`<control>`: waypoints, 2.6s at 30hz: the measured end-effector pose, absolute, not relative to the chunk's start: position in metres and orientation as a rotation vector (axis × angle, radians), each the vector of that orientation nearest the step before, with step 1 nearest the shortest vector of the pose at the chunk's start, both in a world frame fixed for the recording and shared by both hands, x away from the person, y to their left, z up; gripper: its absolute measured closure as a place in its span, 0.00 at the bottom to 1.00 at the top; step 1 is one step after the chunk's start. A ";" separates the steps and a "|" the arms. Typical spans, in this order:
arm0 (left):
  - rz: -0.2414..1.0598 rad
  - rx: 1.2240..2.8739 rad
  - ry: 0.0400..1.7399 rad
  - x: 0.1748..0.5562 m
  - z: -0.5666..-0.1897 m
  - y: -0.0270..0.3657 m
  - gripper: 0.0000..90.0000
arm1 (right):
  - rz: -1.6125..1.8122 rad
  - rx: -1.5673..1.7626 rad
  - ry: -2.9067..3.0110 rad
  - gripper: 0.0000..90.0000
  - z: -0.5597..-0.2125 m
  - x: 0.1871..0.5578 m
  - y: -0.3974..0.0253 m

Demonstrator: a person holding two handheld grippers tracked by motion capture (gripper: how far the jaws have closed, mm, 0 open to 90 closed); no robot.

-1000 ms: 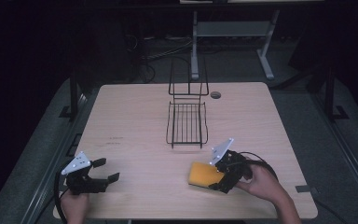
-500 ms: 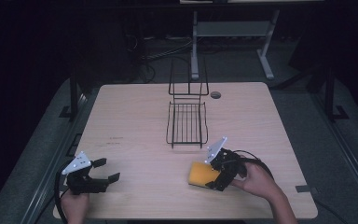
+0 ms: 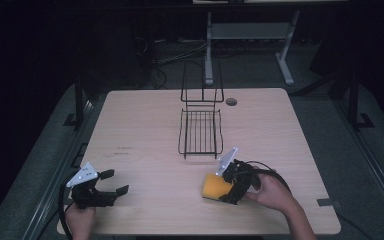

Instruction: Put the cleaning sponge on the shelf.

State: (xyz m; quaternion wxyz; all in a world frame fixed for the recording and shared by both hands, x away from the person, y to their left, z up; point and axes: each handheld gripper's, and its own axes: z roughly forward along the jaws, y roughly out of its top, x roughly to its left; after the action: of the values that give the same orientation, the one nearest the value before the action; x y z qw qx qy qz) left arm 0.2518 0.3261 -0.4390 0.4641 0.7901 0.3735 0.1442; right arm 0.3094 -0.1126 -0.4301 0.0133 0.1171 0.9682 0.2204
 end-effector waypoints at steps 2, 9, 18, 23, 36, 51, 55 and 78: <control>0.354 1.941 0.918 0.252 -0.439 0.326 0.16 | 0.678 0.364 3.016 0.17 -0.431 0.309 -0.111; 0.354 1.940 0.919 0.252 -0.439 0.326 0.16 | 0.671 0.382 3.033 0.17 -0.438 0.311 -0.110; 0.356 1.935 0.922 0.252 -0.438 0.328 0.16 | 0.665 0.376 3.017 0.17 -0.444 0.309 -0.109; 0.356 1.941 0.917 0.252 -0.439 0.327 0.16 | 0.674 0.377 2.999 0.18 -0.446 0.307 -0.109; 0.356 1.939 0.917 0.252 -0.439 0.327 0.16 | 0.693 0.377 2.993 0.24 -0.449 0.306 -0.111; 0.357 1.933 0.920 0.251 -0.438 0.328 0.16 | 0.786 0.335 2.955 0.24 -0.424 0.315 -0.106; 0.357 1.934 0.920 0.251 -0.438 0.328 0.16 | 0.807 0.324 2.955 0.24 -0.420 0.321 -0.105; 0.357 1.932 0.921 0.252 -0.438 0.329 0.16 | 0.886 0.331 2.938 0.24 -0.406 0.351 -0.096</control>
State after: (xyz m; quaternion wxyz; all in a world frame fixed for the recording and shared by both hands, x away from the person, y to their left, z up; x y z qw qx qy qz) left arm 0.2520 0.3286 -0.4379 0.4671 0.7873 0.3752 0.1457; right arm 0.3511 -0.0955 -0.4057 0.0277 0.1073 0.9515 0.2870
